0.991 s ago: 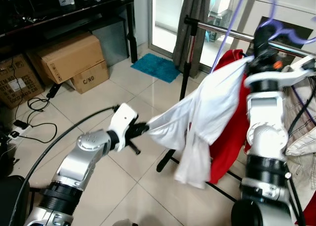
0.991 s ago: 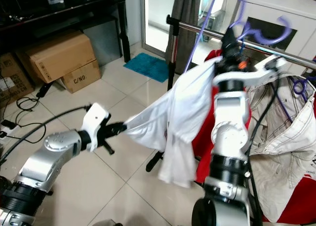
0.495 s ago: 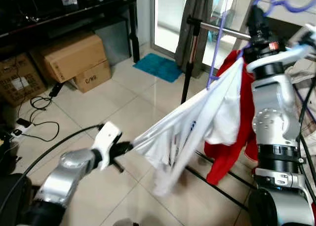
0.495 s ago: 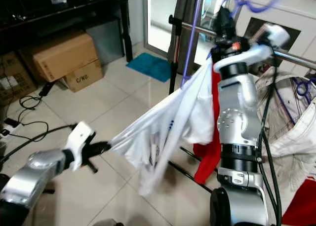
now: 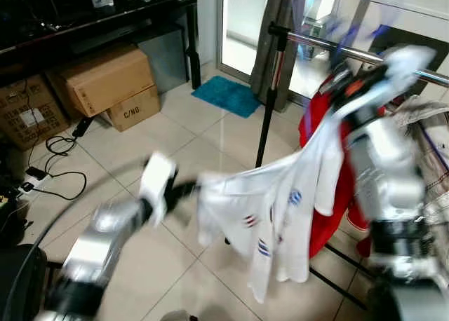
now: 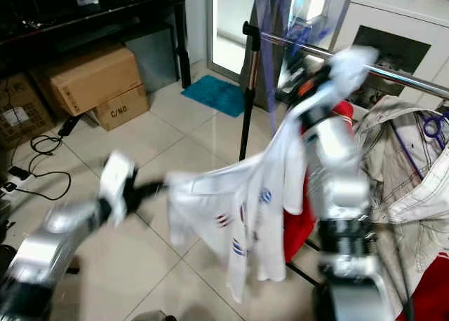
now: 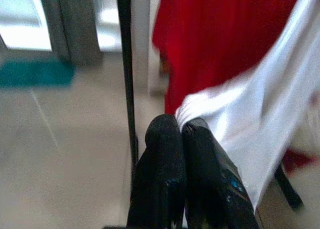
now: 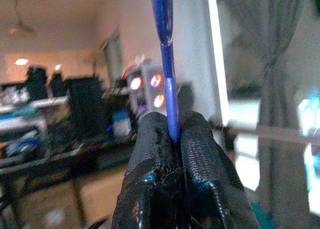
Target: Hang hanger
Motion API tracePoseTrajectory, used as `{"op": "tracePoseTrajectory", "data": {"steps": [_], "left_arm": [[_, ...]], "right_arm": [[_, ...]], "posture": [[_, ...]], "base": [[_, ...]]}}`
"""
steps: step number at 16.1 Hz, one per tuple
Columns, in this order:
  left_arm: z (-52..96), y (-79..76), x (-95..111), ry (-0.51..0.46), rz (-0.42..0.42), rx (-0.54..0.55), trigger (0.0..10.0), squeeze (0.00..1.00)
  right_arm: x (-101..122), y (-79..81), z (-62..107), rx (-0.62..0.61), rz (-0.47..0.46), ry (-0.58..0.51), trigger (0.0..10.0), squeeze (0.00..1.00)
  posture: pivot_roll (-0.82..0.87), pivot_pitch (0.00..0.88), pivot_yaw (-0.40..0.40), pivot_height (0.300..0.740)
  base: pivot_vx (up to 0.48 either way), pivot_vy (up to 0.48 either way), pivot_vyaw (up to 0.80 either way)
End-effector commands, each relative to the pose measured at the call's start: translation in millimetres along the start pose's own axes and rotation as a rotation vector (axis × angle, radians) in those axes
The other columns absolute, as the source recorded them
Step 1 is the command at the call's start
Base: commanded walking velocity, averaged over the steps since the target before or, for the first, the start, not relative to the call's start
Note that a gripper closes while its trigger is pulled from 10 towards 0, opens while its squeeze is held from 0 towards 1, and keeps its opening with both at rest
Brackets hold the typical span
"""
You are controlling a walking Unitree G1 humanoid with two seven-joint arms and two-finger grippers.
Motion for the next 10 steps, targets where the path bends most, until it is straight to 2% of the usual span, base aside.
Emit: {"op": "tracePoseTrajectory", "data": {"steps": [1, 2, 3, 4, 5, 6, 7, 8, 9, 10], "left_arm": [[-6.7, 10.2, 20, -0.073, -0.023, 0.063, 0.0, 0.0], [-16.7, 12.8, 39, -0.142, -0.033, 0.08, 0.0, 0.0], [-21.7, 12.9, 49, -0.178, -0.037, 0.078, 0.0, 0.0], [-30.3, 10.0, 72, -0.272, -0.047, 0.058, 0.0, 0.0], [-33.2, -4.7, 105, -0.432, -0.006, -0.029, 0.0, 0.0], [-31.3, -16.7, 123, -0.53, 0.033, -0.102, 0.0, 0.0], [-26.2, -31.3, 132, -0.595, 0.079, -0.196, 0.0, 0.0], [-25.0, -38.6, 128, -0.587, 0.108, -0.233, 0.0, 0.0], [-30.6, -33.2, 108, -0.476, 0.084, -0.167, 0.0, 0.0], [-31.1, -27.8, 92, -0.395, 0.048, -0.126, 0.0, 0.0]], "right_arm": [[-1, 18.0, -3.6, 0.067, 0.024, 0.011, 0.0, 0.0], [-10, 29.8, -4.0, 0.102, 0.031, 0.037, 0.0, 0.0], [-13, 35.2, -4.9, 0.113, 0.014, 0.042, 0.0, 0.0], [-19, 45.8, -6.5, 0.133, -0.018, 0.058, 0.0, 0.0], [-25, 52.5, -6.4, 0.14, -0.024, 0.07, 0.0, 0.0], [-26, 52.0, -6.3, 0.107, -0.054, 0.057, 0.0, 0.0], [-20, 43.4, -7.3, 0.01, -0.18, -0.013, 0.0, 0.0], [-11, 35.0, -6.7, -0.066, -0.325, -0.102, 0.0, 0.0], [0, 30.0, -5.3, -0.094, -0.504, -0.193, 0.0, 0.0], [9, 25.0, -3.4, -0.099, -0.617, -0.265, 0.0, 0.0]], "posture": [[0.05, 0.0, 0.013, 0.74], [0.05, 0.001, 0.01, 0.74], [0.04, 0.002, 0.01, 0.74], [0.04, 0.005, 0.01, 0.74], [0.04, 0.005, 0.008, 0.74], [0.03, 0.007, 0.006, 0.74], [0.04, 0.008, 0.006, 0.74], [0.04, 0.01, 0.001, 0.74], [0.04, 0.012, 0.0, 0.74], [0.04, 0.015, -0.001, 0.74]], "base": [[0.0, 0.0, 0.0], [0.0, 0.0, 0.0], [0.0, 0.0, 0.0], [0.0, 0.0, 0.0], [0.0, 0.0, 0.0], [0.0, 0.0, 0.0], [0.0, 0.0, 0.0], [0.0, 0.0, 0.0], [0.0, 0.0, 0.0], [0.0, 0.0, 0.0]]}}
Point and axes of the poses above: a point about 5 cm out from each wrist's last joint towards the gripper, its own z axis pointing back from the gripper into the wrist, its own x axis along the axis of the wrist's last joint, y = z × x, the point moved 2 cm from there along -z, pointing out of the wrist towards the gripper, and after that the axes turned 15 degrees about -z, right-handed, at the moved point
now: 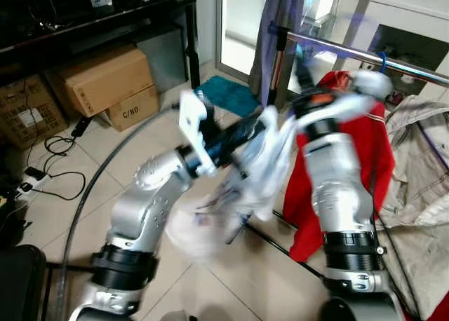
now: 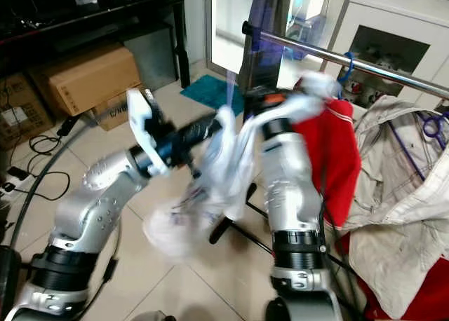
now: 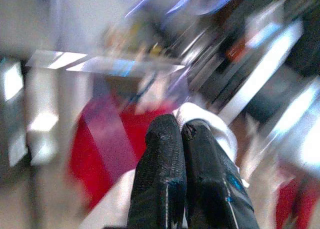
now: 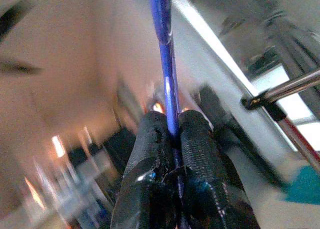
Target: Hang hanger
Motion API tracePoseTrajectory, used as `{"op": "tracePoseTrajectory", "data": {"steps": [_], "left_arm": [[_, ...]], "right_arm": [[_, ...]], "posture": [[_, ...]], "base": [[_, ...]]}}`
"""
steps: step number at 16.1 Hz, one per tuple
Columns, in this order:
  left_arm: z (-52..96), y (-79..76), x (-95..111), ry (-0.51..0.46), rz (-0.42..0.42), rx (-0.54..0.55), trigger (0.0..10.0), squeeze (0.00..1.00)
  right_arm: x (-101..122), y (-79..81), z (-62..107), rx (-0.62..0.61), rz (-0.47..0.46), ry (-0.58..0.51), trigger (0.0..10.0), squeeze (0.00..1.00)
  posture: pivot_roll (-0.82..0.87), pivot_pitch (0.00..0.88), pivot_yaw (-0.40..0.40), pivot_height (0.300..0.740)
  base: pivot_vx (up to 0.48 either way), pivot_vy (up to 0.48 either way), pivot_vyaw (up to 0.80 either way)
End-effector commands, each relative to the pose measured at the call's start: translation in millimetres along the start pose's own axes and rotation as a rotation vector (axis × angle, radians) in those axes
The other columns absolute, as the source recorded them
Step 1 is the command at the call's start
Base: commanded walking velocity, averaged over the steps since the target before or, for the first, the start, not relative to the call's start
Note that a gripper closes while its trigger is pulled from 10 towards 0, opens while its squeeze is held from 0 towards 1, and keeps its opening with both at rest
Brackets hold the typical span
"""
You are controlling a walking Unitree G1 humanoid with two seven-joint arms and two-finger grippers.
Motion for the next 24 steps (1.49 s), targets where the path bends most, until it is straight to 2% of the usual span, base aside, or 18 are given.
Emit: {"op": "tracePoseTrajectory", "data": {"steps": [1, 3, 4, 6, 7, 8, 10, 12, 13, 15, 16, 17, 18, 19, 20, 22, 23, 24], "left_arm": [[4.6, 0.7, -2, 0.019, -0.007, 0.004, 0.0, 0.0], [13.2, -0.3, -2, 0.028, 0.012, -0.006, 0.0, 0.0], [26.3, 6.2, -14, 0.109, 0.005, 0.037, 0.0, 0.0], [34.3, 14.7, -25, 0.186, -0.02, 0.095, 0.0, 0.0], [46.7, 24.0, -40, 0.289, -0.053, 0.147, 0.0, 0.0], [57.9, 29.0, -49, 0.368, -0.084, 0.162, 0.0, 0.0], [66.6, 31.5, -51, 0.389, -0.087, 0.165, 0.0, 0.0], [74.6, 34.3, -47, 0.388, -0.09, 0.179, 0.0, 0.0], [79.3, 32.8, -49, 0.4, -0.088, 0.17, 0.0, 0.0], [91.3, 28.0, -56, 0.454, -0.078, 0.166, 0.0, 0.0], [99.4, 25.0, -63, 0.486, -0.067, 0.19, 0.0, 0.0], [99.9, 24.0, -64, 0.487, -0.063, 0.196, 0.0, 0.0], [96.2, 20.2, -66, 0.473, -0.057, 0.222, 0.0, 0.0], [94.0, 18.2, -67, 0.463, -0.056, 0.238, 0.0, 0.0], [89.2, 13.6, -69, 0.428, -0.035, 0.313, 0.0, 0.0], [91.4, 12.4, -72, 0.43, -0.021, 0.353, 0.0, 0.0], [97.8, 11.2, -75, 0.445, -0.017, 0.424, 0.0, 0.0], [101.2, 9.2, -76, 0.45, -0.018, 0.455, 0.0, 0.0]], "right_arm": [[22, 2.7, -4.3, 0.003, -0.113, -0.116, 0.0, 0.0], [36, -15.1, -3.6, -0.081, -0.293, -0.214, 0.0, 0.0], [46, -35.9, 0.3, -0.154, -0.488, -0.282, 0.0, 0.0], [49, -43.2, 3.0, -0.171, -0.547, -0.304, 0.0, 0.0], [55, -53.7, 7.1, -0.196, -0.674, -0.36, 0.0, 0.0], [58, -57.9, 9.2, -0.195, -0.709, -0.375, 0.0, 0.0], [55, -46.0, 5.0, -0.128, -0.496, -0.254, 0.0, 0.0], [39, -26.0, 7.7, 0.005, -0.057, 0.012, 0.0, 0.0], [31, -20.5, 15.4, 0.065, 0.055, 0.121, 0.0, 0.0], [10, -23.1, 41.7, 0.142, 0.277, 0.397, 0.0, 0.0], [-12, -44.0, 77.6, 0.136, 0.501, 0.686, 0.0, 0.0], [-17, -50.9, 87.6, 0.117, 0.543, 0.756, 0.0, 0.0], [-22, -71.5, 107.0, 0.01, 0.605, 0.835, 0.0, 0.0], [-22, -82.0, 114.4, -0.066, 0.62, 0.834, 0.0, 0.0], [-21, -99.9, 131.5, -0.238, 0.625, 0.796, 0.0, 0.0], [-21, -103.4, 141.1, -0.286, 0.617, 0.769, 0.0, 0.0], [-25, -104.0, 156.4, -0.358, 0.538, 0.721, 4.5, 0.0], [-29, -105.7, 162.1, -0.377, 0.531, 0.713, 10.0, 0.0]], "posture": [[0.04, 0.017, -0.003, 0.74], [0.04, 0.02, -0.007, 0.74], [0.04, 0.02, -0.012, 0.74], [0.04, 0.02, -0.015, 0.74], [0.05, 0.018, -0.018, 0.74], [0.05, 0.018, -0.019, 0.74], [0.04, 0.018, -0.02, 0.74], [0.04, 0.018, -0.019, 0.74], [0.04, 0.017, -0.015, 0.74], [0.03, 0.013, -0.008, 0.74], [0.02, 0.01, -0.006, 0.74], [0.02, 0.011, -0.006, 0.74], [0.01, 0.02, -0.007, 0.74], [0.01, 0.021, -0.008, 0.74], [0.01, 0.024, -0.011, 0.74], [0.01, 0.025, -0.014, 0.74], [0.03, 0.027, -0.022, 0.74], [0.03, 0.03, -0.025, 0.74]], "base": [[0.0, 0.0, 0.0], [0.0, 0.0, 0.0], [0.0, 0.0, 0.0], [0.0, 0.0, 0.0], [0.0, 0.0, 0.0], [0.0, 0.0, 0.0], [0.0, 0.0, 0.0], [0.0, 0.0, 0.0], [0.0, 0.0, 0.0], [0.0, 0.0, 0.0], [0.0, 0.0, 0.0], [0.0, 0.0, 0.0], [0.0, 0.0, 0.0], [0.0, 0.0, 0.0], [0.0, 0.0, 0.0], [0.0, 0.0, 0.0], [0.0, 0.0, 0.0], [0.0, 0.0, 0.0]]}}
Point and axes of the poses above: a point about 5 cm out from each wrist's last joint towards the gripper, its own z axis pointing back from the gripper into the wrist, its own x axis along the axis of the wrist's last joint, y = z × x, the point moved 2 cm from there along -z, pointing out of the wrist towards the gripper, and after that the axes turned 15 degrees about -z, right-handed, at the moved point
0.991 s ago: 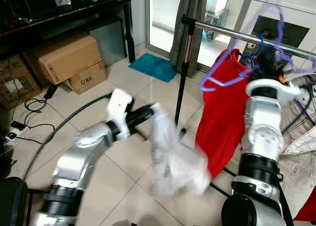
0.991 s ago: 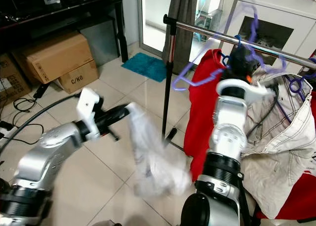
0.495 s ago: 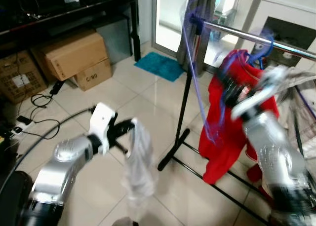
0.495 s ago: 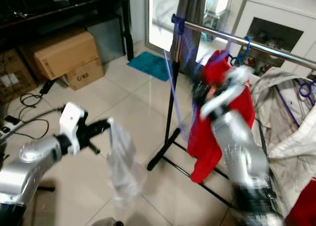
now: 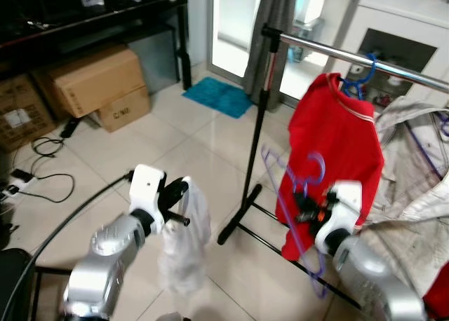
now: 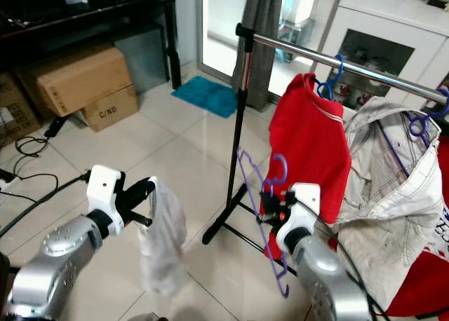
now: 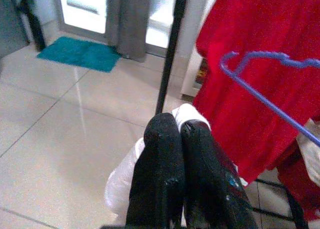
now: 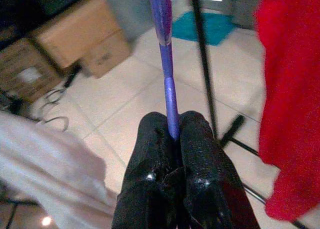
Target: Hang hanger
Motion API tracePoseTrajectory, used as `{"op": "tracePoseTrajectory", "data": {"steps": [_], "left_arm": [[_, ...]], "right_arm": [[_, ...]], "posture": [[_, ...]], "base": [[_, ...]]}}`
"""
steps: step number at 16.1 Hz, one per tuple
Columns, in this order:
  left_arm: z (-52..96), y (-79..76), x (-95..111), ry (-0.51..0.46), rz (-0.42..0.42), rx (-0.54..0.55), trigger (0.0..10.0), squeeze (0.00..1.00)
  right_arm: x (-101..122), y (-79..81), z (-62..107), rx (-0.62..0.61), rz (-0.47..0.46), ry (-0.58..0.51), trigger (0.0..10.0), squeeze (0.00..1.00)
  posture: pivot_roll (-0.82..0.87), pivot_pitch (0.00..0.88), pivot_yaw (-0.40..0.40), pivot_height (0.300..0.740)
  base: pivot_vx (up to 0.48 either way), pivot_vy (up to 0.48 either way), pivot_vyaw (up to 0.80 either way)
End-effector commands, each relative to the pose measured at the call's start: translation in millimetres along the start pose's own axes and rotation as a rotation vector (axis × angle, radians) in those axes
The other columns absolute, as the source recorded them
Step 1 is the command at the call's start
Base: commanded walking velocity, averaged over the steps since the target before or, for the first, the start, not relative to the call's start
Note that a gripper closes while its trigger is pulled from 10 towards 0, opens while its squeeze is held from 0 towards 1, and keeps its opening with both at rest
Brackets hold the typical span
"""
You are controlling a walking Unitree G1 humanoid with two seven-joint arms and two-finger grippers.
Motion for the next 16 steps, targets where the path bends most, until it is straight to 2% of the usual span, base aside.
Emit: {"op": "tracePoseTrajectory", "data": {"steps": [1, 2, 4, 8, 9, 12, 13, 15, 16], "left_arm": [[2.0, 3.9, 9, -0.037, -0.019, 0.039, 0.0, 0.0], [1.9, 3.9, 9, -0.039, -0.013, 0.061, 0.0, 0.0], [-0.2, 3.0, 7, -0.032, 0.014, 0.092, 0.0, 0.0], [3.8, -1.7, 6, -0.041, 0.022, 0.109, 0.0, 0.0], [5.8, -2.5, 7, -0.04, 0.011, 0.108, 0.0, 0.0], [7.2, -5.2, 9, -0.048, -0.04, 0.046, 0.0, 0.0], [1.2, -4.0, 12, -0.063, -0.019, 0.051, 10.0, 0.0], [-10.1, -1.2, 16, -0.045, -0.016, 0.088, 10.0, 0.0], [-10.9, -3.4, 18, -0.046, -0.023, 0.088, 10.0, 0.0]], "right_arm": [[4, -8.3, 1.5, -0.062, -0.002, -0.031, 10.0, 0.0], [6, -9.7, 3.8, -0.081, -0.021, -0.044, 10.0, 0.0], [12, -11.2, 4.0, -0.088, -0.001, -0.066, 10.0, 0.0], [14, -6.7, 4.1, -0.059, 0.006, -0.063, 10.0, 0.0], [14, -5.0, 2.0, -0.053, 0.0, -0.061, 10.0, 0.0], [15, 3.6, -4.3, -0.032, -0.006, -0.075, 10.0, 0.0], [19, 3.3, -0.3, -0.049, -0.005, -0.097, 10.0, 0.0], [19, 5.6, 4.6, -0.033, 0.005, -0.096, 10.0, 0.0], [20, 4.9, 0.6, -0.039, -0.009, -0.104, 10.0, 0.0]], "posture": [[0.03, 0.037, -0.03, 0.74], [0.03, 0.043, -0.034, 0.74], [0.0, 0.051, -0.037, 0.74], [0.02, 0.073, -0.063, 0.74], [0.03, 0.077, -0.07, 0.74], [0.03, 0.067, -0.049, 0.74], [0.0, 0.064, -0.032, 0.74], [0.0, 0.056, -0.029, 0.74], [0.02, 0.059, -0.04, 0.74]], "base": [[0.0, 0.0, -0.8], [0.0, 0.0, 0.0], [0.0, 0.0, 0.0], [0.0, 0.0, -0.8], [0.0, 0.0, -0.8], [0.0, 0.0, 0.0], [0.0, 0.0, -0.8], [0.0, 0.0, -0.8], [0.0, 0.0, -0.8]]}}
Point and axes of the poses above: a point about 5 cm out from each wrist's last joint towards the gripper, its own z axis pointing back from the gripper into the wrist, its own x axis along the axis of the wrist's last joint, y = z × x, the point moved 2 cm from there along -z, pointing out of the wrist towards the gripper, and after that the axes turned 15 degrees about -z, right-handed, at the moved point
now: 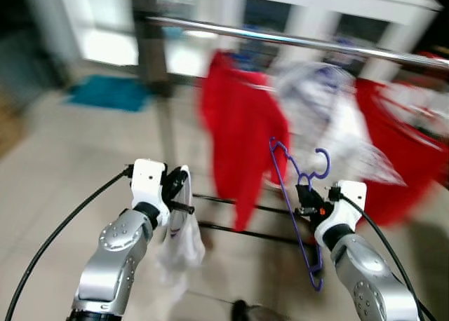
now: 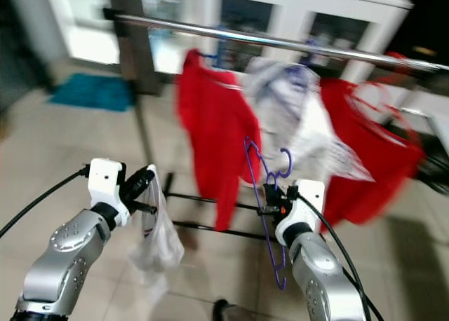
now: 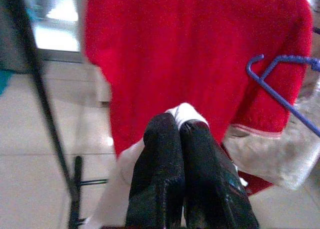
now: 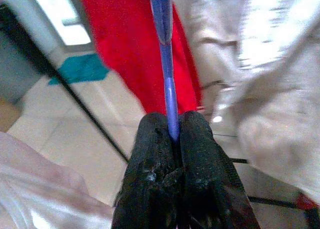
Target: Hang hanger
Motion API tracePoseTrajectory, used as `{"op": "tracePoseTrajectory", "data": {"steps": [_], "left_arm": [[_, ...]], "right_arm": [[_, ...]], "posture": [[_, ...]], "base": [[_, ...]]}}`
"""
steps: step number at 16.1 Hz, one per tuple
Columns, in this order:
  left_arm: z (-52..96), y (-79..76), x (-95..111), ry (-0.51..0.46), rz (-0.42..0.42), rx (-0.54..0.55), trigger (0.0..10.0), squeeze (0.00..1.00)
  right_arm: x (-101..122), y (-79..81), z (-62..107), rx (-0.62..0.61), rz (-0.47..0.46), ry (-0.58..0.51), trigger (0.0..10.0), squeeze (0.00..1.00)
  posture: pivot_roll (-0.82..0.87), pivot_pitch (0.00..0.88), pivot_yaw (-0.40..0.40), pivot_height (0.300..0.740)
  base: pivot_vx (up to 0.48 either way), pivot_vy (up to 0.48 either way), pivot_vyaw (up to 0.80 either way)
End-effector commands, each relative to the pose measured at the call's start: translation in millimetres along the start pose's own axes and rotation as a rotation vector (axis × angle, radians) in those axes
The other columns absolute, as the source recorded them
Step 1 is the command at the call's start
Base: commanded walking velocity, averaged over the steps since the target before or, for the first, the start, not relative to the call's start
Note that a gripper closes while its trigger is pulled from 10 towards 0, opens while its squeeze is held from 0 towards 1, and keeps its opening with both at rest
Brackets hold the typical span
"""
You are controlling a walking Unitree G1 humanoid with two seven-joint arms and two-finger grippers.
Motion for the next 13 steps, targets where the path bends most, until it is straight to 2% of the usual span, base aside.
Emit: {"op": "tracePoseTrajectory", "data": {"steps": [1, 2, 4, 5, 7, 8, 10, 13], "left_arm": [[1.8, -1.2, 3, -0.005, -0.019, 0.003, 10.0, 0.0], [8.6, 1.4, -1, 0.0, -0.034, 0.006, 10.0, 0.0], [8.0, 3.0, -7, 0.016, -0.055, -0.001, 10.0, 0.0], [2.8, 3.3, -7, 0.015, -0.06, -0.006, 10.0, 0.0], [-3.1, 2.9, 1, -0.012, -0.062, -0.009, 10.0, 0.0], [-0.2, 6.4, 8, -0.025, -0.059, 0.009, 10.0, 0.0], [8.2, 9.2, 2, -0.004, -0.055, 0.004, 10.0, 0.0], [-3.1, 3.2, -1, -0.001, -0.047, -0.027, 10.0, 0.0]], "right_arm": [[3, -0.5, -2.6, -0.006, -0.008, -0.009, 10.0, 0.0], [-1, 7.7, -3.0, 0.027, 0.001, 0.012, 10.0, 0.0], [1, 0.0, 4.6, -0.002, 0.015, 0.01, 10.0, 0.0], [3, -2.7, 6.4, -0.007, 0.024, 0.007, 10.0, 0.0], [7, -3.5, 0.4, -0.013, 0.014, -0.017, 10.0, 0.0], [7, 2.2, -7.3, 0.002, -0.005, -0.015, 10.0, 0.0], [6, 10.7, -11.2, 0.032, 0.002, -0.007, 10.0, 0.0], [12, -2.4, 3.4, -0.018, 0.019, -0.021, 10.0, 0.0]], "posture": [[0.03, 0.065, -0.047, 0.74], [0.02, 0.076, -0.052, 0.74], [-0.01, 0.079, -0.044, 0.74], [-0.02, 0.067, -0.037, 0.74], [0.01, 0.05, -0.04, 0.74], [0.04, 0.058, -0.053, 0.74], [0.05, 0.068, -0.054, 0.74], [-0.02, 0.065, -0.028, 0.74]], "base": [[0.0, 0.0, -0.8], [0.0, 0.0, -0.8], [0.0, 0.0, -0.8], [0.0, 0.0, -0.8], [0.0, 0.0, -0.8], [0.0, 0.0, -0.8], [0.0, 0.0, -0.8], [0.0, 0.0, -0.8]]}}
Point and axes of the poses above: a point about 5 cm out from each wrist's last joint towards the gripper, its own z axis pointing back from the gripper into the wrist, its own x axis along the axis of the wrist's last joint, y = z × x, the point moved 2 cm from there along -z, pointing out of the wrist towards the gripper, and after that the axes turned 15 degrees about -z, right-handed, at the moved point
